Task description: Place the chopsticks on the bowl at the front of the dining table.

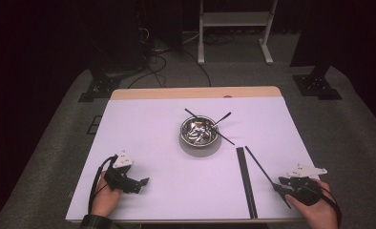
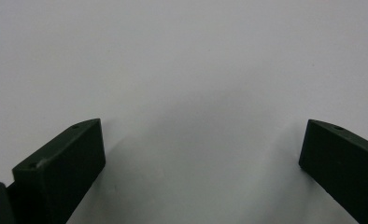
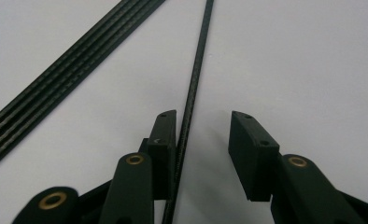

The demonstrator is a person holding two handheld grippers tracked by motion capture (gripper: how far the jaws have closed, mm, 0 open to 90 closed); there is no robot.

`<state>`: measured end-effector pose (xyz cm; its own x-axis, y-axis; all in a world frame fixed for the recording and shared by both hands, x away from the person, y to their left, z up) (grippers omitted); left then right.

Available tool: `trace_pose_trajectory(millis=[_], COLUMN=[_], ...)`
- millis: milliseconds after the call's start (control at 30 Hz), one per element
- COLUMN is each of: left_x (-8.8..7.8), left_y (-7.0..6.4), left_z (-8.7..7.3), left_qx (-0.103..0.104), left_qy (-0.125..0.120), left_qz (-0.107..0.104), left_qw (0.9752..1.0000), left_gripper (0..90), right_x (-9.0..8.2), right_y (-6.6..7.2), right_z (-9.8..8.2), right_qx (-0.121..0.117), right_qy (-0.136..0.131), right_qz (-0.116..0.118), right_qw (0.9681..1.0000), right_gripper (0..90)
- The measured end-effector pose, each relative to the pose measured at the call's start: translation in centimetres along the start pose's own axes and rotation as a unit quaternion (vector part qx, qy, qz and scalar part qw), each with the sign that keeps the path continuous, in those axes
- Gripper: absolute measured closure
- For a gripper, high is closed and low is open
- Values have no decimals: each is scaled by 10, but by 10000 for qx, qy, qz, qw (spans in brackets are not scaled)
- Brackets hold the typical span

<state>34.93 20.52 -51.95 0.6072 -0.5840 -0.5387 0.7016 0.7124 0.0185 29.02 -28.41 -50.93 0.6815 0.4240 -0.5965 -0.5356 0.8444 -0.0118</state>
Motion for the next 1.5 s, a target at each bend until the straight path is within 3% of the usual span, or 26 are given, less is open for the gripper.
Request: trace_pose_trajectory(millis=[1000, 1500], left_x=[0, 0], left_y=[0, 0], left_z=[0, 0], left_qx=[-3, -9], left_qy=[-1, -9], left_qz=[0, 2], left_qw=[10000, 10000], left_gripper=[0, 0], right_x=[0, 2], right_y=[-55, -65], right_z=[1, 1], right_qx=[264, 347], right_qy=[8, -22], right_qz=[-409, -396], right_qw=[9988, 9986], right_gripper=[616, 614])
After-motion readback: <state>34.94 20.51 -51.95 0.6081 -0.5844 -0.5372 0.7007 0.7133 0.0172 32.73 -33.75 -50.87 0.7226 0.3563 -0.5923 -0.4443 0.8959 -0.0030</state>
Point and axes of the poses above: each handheld gripper's, and its own axes: x roughly forward along the jaws, z roughly out of its top, y roughly to its left, the point moved 8 cm from there along x, roughly forward along the jaws, and after that the axes turned 12 degrees about -y, right-handed, at the moved point
